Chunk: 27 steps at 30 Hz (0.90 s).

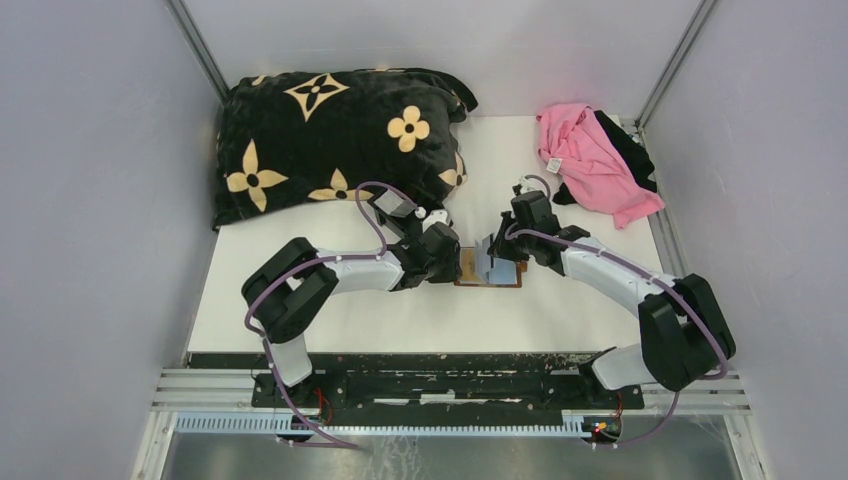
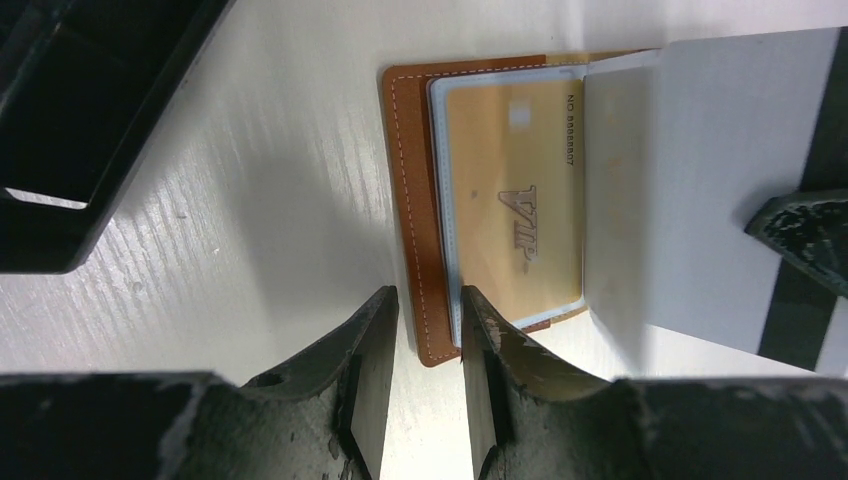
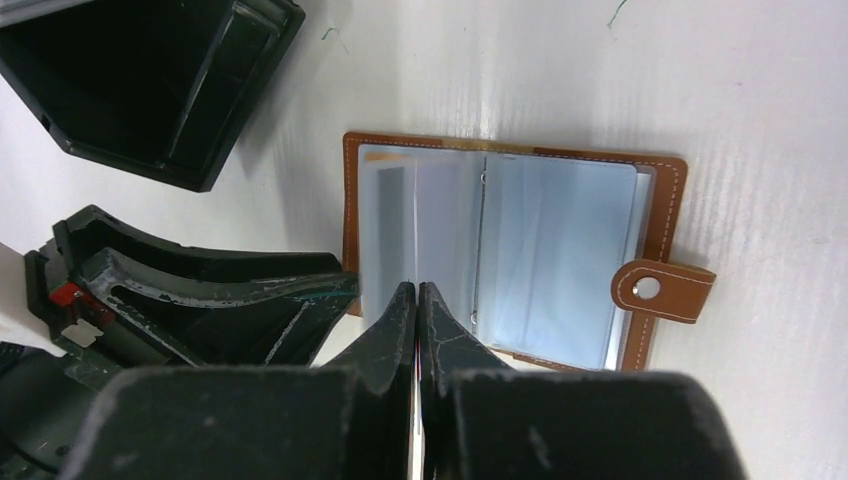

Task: Put the credit cards into the card holder
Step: Turn over the card slot in the card holder.

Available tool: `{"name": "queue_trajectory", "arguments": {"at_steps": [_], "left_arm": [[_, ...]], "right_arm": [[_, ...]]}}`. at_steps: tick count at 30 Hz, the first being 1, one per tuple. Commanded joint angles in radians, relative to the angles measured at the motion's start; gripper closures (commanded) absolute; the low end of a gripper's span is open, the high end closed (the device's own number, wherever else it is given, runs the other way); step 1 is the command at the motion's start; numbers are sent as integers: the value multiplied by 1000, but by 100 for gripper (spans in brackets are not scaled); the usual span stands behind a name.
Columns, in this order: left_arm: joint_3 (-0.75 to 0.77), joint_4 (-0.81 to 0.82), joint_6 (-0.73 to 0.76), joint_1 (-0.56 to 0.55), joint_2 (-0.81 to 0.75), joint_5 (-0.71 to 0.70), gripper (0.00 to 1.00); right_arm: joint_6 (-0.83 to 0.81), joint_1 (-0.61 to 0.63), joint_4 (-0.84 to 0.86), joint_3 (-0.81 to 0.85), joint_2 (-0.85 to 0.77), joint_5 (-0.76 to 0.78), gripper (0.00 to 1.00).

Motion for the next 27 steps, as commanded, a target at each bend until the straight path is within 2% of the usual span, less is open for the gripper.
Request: {"name": "queue_trajectory", "arguments": {"at_steps": [1,8,27], "left_arm": [[-81,-264,-11,-8,63,-14,61],[-81,-284,-11,-8,53,-32,61],[-63,-301,-6,-8,84,-41,61]], "right_arm": [[6,12,50,50,31,-9,99],[-8,16,72,52,73,-16,99],[-60,-20,85,-31,50,14,99]]}}
